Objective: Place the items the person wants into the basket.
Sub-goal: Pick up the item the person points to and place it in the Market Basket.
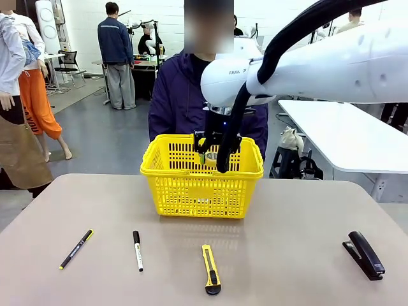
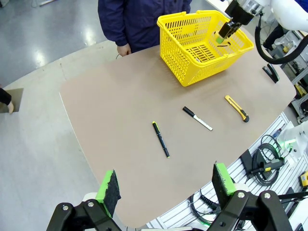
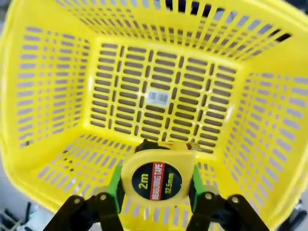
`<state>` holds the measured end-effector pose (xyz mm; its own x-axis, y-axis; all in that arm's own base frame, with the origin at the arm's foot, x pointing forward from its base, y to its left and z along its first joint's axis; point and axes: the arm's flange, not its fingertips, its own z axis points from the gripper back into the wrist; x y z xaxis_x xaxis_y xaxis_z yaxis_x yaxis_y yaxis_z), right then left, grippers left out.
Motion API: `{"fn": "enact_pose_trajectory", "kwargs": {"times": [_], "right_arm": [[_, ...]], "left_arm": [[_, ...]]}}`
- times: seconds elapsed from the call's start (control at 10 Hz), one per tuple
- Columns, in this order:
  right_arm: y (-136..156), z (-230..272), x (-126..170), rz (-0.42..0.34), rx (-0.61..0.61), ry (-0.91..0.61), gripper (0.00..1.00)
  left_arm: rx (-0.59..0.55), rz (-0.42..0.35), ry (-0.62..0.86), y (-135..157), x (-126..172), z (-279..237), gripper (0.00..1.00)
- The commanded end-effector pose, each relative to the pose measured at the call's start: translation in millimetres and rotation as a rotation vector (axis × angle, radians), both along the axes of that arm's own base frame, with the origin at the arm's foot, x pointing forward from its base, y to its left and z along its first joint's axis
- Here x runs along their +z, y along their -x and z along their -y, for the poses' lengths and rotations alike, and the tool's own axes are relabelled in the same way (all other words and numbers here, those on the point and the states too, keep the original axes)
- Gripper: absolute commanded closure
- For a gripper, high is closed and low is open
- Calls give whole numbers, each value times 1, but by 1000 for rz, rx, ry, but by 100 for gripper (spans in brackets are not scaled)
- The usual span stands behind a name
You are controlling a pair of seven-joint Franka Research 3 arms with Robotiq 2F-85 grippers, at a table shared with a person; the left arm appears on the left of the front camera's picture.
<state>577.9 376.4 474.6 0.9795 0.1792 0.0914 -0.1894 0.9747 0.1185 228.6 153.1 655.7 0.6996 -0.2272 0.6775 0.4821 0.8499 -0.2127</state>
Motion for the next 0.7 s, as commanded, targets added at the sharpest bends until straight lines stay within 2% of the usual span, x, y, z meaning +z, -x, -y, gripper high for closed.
{"fn": "enact_pose_trajectory", "kwargs": {"times": [0.0,0.2,0.6], "right_arm": [[-8,-5,8,-10,23,40,37],[-4,-1,-2,-12,2,12,37],[-4,-1,-2,-12,2,12,37]], "left_arm": [[-7,5,1,0,0,0,0],[-7,5,1,0,0,0,0],[-7,5,1,0,0,0,0]]}}
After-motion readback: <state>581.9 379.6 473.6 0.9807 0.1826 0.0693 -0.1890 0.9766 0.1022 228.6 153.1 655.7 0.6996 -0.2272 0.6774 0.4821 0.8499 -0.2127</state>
